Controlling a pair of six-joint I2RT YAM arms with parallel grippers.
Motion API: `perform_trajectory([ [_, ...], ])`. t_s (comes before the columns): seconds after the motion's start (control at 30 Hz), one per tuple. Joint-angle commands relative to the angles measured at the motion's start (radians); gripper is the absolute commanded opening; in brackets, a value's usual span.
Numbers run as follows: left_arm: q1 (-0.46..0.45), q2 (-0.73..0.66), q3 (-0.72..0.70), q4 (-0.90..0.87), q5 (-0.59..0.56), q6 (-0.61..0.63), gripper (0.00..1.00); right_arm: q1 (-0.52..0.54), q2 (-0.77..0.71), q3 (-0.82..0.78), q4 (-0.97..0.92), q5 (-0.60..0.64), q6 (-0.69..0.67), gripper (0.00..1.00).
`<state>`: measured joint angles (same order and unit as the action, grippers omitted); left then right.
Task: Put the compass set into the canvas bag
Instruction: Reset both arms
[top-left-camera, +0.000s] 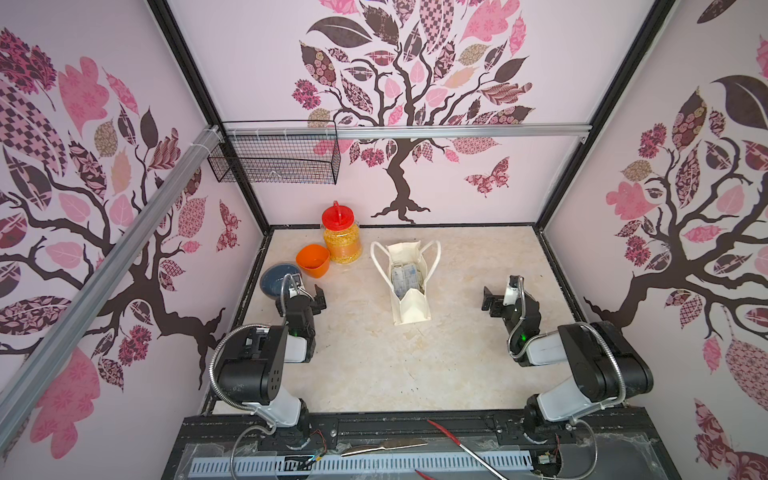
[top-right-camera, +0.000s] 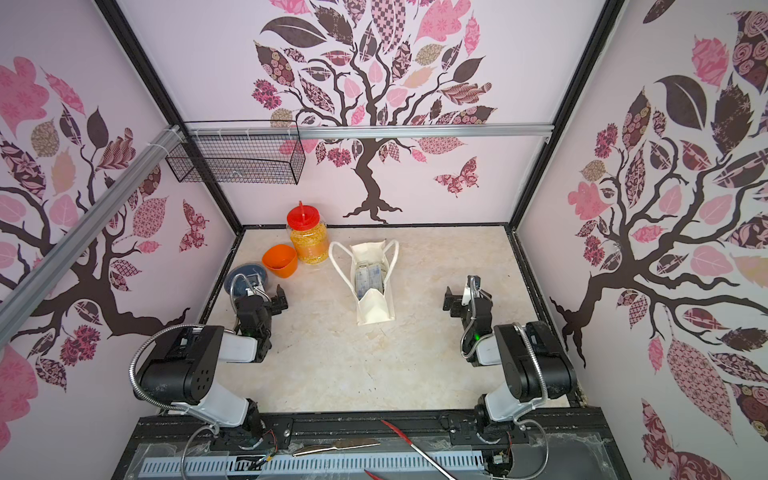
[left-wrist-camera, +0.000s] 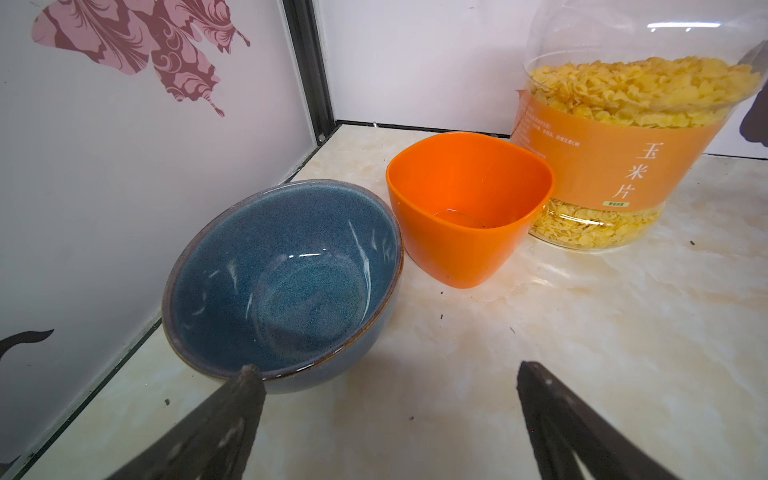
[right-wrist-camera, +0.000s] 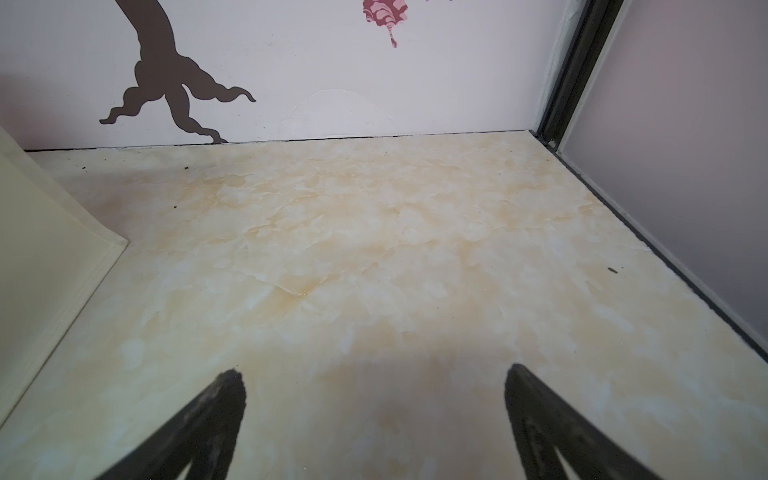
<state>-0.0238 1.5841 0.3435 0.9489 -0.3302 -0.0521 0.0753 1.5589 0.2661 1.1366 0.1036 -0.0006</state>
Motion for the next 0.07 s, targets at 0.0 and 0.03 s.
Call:
perform_trajectory([
  [0.0,0.005,0.003,0.014,0.036,0.005,0.000,0.98,-0.005,-0.005,0.021,0.010,-0.006,-0.001,1.00],
  [0.03,0.004,0.004,0.013,0.036,0.006,0.000,0.98,-0.005,-0.010,0.012,0.020,-0.001,-0.001,1.00],
])
